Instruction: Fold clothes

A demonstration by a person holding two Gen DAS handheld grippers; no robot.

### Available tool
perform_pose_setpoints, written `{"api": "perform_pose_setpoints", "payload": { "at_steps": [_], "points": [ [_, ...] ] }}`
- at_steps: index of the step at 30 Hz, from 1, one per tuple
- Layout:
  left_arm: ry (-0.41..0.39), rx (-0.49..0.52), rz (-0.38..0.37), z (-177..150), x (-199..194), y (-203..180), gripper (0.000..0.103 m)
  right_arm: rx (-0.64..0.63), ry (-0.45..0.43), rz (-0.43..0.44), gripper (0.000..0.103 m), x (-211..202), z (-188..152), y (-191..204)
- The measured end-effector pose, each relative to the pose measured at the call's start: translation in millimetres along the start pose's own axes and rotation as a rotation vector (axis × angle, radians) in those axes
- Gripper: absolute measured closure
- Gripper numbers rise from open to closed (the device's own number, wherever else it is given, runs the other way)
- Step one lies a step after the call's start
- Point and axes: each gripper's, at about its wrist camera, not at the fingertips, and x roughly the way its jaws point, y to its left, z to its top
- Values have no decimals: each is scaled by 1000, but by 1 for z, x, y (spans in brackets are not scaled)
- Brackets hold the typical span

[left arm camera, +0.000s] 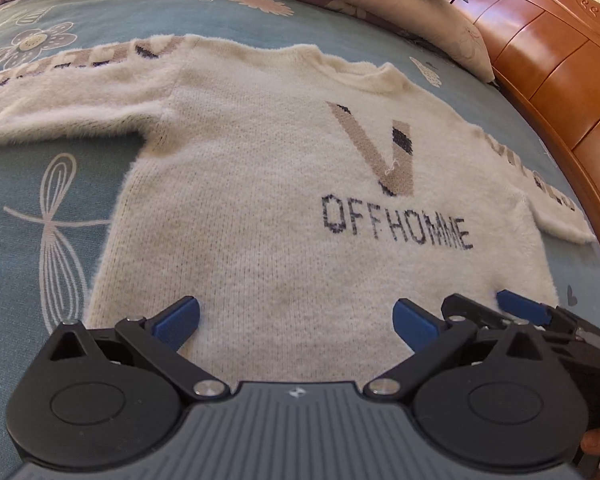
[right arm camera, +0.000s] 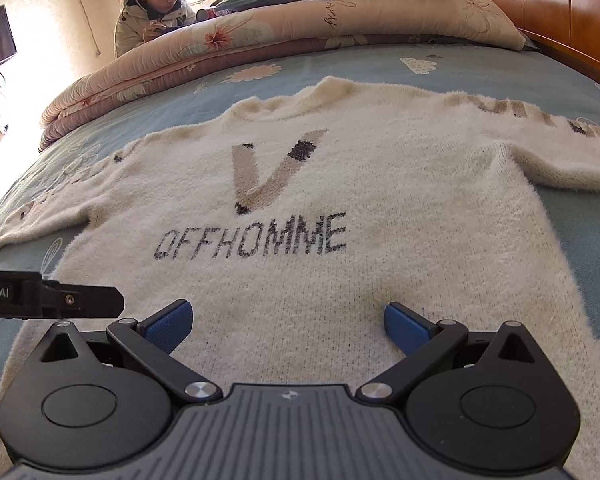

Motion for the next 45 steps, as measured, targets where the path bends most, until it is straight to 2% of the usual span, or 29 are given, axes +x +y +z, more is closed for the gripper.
{"api": "perform_pose_setpoints", "payload": {
  "at_steps": [7,13,18,23,27,32,36,41,45],
  "points": [
    [-47,65,35,-44,-21,-10,1,-64,17,-20,0,-3,-7,5],
    [-71,136,71,-74,-41,-22,1,-67,5,47,0,-17,-12,-5],
    [-61,234,71,-99,-48,-34,1,-27,-32,88,0,-33,-13,-14],
    [-47,320,118,-123,-53,-42,1,22,-29,47,0,-36,-14,-27],
    [-50,410,128,-133,-59,-51,1,58,-45,51,0,-43,-14,-37],
    [-59,401,116,-130,-51,-59,1,58,-57,32,0,-50,-19,-41],
    [-90,410,120,-139,-44,-62,1,102,-32,-34,0,-44,-31,-33],
    [-87,376,91,-134,-46,-55,1,-31,-29,-159,0,-36,-46,-7],
    [-80,374,94,-134,-45,-56,1,-26,-56,-157,0,-37,-53,-11]
  ]
}}
